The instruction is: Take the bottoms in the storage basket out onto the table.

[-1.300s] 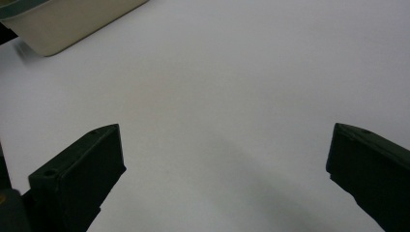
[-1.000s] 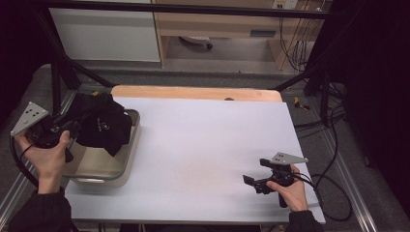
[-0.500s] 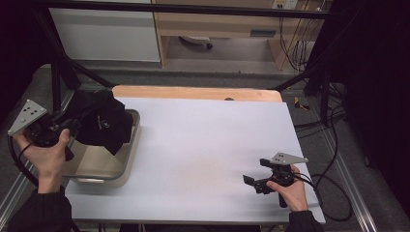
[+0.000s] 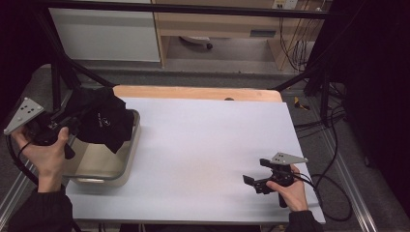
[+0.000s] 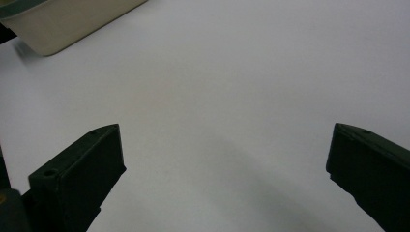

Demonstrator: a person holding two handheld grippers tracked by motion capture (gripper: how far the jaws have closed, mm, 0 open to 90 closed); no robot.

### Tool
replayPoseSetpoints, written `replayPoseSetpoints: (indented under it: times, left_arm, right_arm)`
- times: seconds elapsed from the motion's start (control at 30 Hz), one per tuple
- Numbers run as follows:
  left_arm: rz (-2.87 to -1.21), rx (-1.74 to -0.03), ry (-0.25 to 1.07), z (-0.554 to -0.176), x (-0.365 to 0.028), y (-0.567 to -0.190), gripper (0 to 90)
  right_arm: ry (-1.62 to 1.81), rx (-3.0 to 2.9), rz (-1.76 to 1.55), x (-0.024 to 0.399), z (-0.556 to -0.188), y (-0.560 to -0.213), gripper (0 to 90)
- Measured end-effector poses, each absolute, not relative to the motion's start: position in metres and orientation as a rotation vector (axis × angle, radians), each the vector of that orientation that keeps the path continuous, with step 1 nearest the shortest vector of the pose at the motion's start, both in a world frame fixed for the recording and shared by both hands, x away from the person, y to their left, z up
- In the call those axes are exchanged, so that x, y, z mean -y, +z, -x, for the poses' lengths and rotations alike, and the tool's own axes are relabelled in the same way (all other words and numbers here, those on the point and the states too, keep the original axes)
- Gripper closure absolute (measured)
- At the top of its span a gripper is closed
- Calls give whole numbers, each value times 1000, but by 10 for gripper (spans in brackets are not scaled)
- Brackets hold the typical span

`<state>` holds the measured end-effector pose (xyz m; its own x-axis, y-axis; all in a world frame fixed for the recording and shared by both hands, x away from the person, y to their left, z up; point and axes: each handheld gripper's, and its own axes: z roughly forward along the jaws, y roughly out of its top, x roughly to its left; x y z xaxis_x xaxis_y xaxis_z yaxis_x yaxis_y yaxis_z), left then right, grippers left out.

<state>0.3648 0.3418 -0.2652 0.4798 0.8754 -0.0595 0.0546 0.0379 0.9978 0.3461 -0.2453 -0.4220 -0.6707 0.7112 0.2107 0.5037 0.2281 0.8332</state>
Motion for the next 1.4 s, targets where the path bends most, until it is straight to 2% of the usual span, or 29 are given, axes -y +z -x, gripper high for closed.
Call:
replayPoseSetpoints:
  times: [1.4]
  left_arm:
    - [-1385,-777,754,-367,-297,-247,765]
  right_arm:
    - [1422,-2284,-1150,245,-346,-422,6]
